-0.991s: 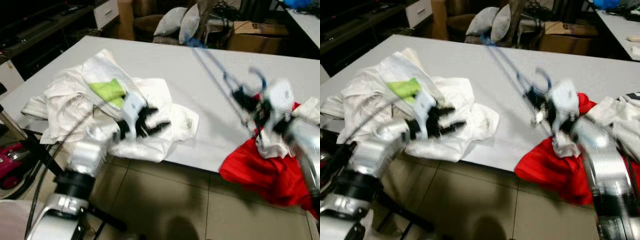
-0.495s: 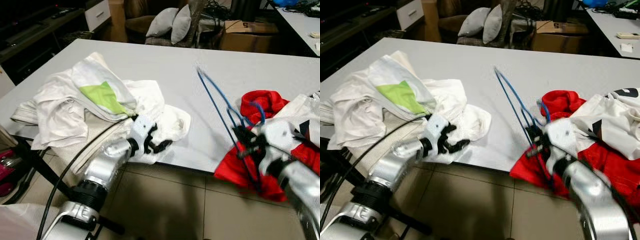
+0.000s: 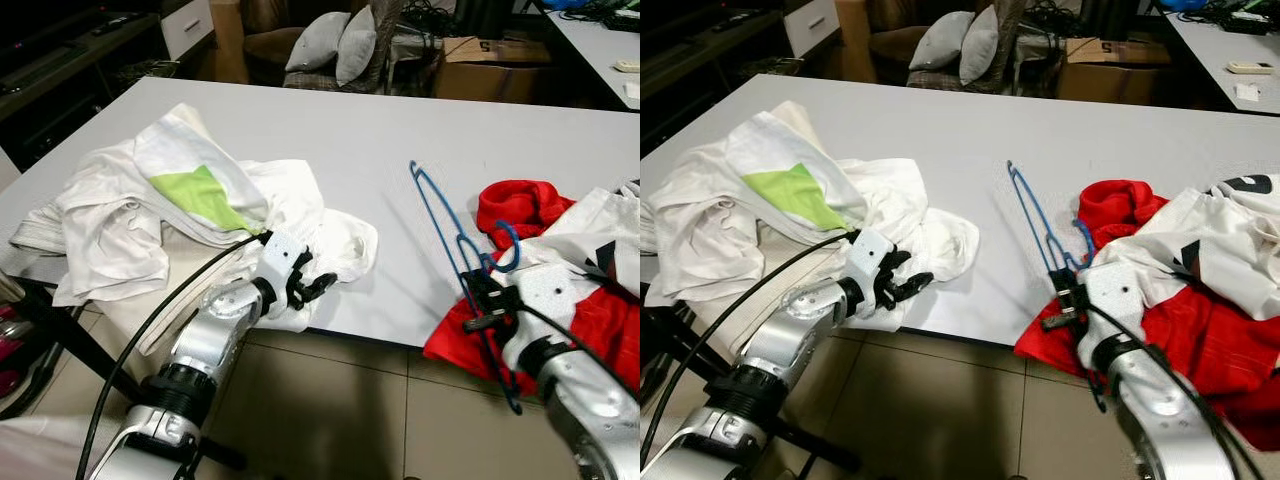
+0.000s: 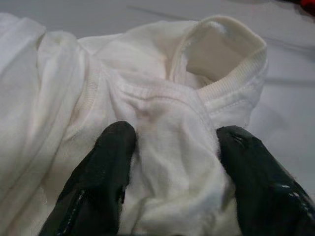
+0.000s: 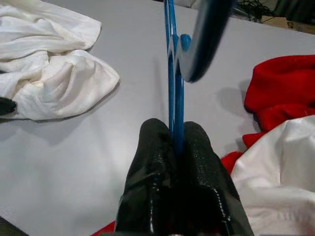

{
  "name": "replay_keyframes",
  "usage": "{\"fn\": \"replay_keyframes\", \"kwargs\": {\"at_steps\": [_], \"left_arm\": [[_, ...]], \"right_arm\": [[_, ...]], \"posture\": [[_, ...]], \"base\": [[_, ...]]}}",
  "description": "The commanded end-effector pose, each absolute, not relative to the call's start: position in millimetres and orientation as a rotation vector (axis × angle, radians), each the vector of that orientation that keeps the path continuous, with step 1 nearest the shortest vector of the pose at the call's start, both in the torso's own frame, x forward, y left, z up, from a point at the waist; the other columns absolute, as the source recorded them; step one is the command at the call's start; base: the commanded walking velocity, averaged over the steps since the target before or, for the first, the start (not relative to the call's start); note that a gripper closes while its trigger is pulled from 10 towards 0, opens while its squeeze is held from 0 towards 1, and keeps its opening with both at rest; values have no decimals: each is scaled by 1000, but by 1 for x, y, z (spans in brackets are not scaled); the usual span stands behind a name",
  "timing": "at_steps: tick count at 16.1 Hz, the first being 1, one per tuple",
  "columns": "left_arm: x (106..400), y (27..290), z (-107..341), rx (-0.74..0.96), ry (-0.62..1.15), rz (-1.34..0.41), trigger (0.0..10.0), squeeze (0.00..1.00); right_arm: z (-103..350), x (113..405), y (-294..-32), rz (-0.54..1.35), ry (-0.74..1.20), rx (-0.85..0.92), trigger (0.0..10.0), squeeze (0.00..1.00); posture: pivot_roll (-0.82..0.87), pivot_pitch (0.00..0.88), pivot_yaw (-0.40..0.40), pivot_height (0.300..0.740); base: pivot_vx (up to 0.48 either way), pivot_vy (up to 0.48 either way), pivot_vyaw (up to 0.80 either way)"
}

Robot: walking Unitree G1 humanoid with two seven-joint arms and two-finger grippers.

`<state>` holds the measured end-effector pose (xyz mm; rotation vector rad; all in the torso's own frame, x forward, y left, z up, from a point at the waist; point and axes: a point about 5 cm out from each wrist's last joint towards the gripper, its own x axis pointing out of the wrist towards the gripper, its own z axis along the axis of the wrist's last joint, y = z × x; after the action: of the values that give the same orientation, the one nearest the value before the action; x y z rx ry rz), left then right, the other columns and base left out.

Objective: Hang hanger

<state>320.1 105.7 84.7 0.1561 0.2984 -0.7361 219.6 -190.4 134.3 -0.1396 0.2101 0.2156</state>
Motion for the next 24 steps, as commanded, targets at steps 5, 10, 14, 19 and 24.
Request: {"fn": "replay_keyframes", "kwargs": {"at_steps": [5,10,14,19,24], "left_arm": [[320,108,82,138,296,-725,0,0],[344,111,119,137,153,-753,0,0],[385,106,206,183,-128,-781,0,0],[391,113,224,225,-119,-772,10000,0],[339,135,145,-31,-1,-610,10000,0]], "right_arm": [[135,220,-188,215,211,-154,10000,0],[134,220,-192,180,206,-162,10000,0],[136,224,-192,158,186,-167,10000,0],[136,219,-186,183,183,-146,10000,0],[131,219,-180,142,167,-66,10000,0]], "posture": [[-142,0,62,740],[-156,0,76,740],[-160,0,92,740],[-187,0,138,740],[-154,0,109,740]], "base": [[0,0,0],[0,0,0],[0,0,0],[0,0,0],[0,96,-158]]}}
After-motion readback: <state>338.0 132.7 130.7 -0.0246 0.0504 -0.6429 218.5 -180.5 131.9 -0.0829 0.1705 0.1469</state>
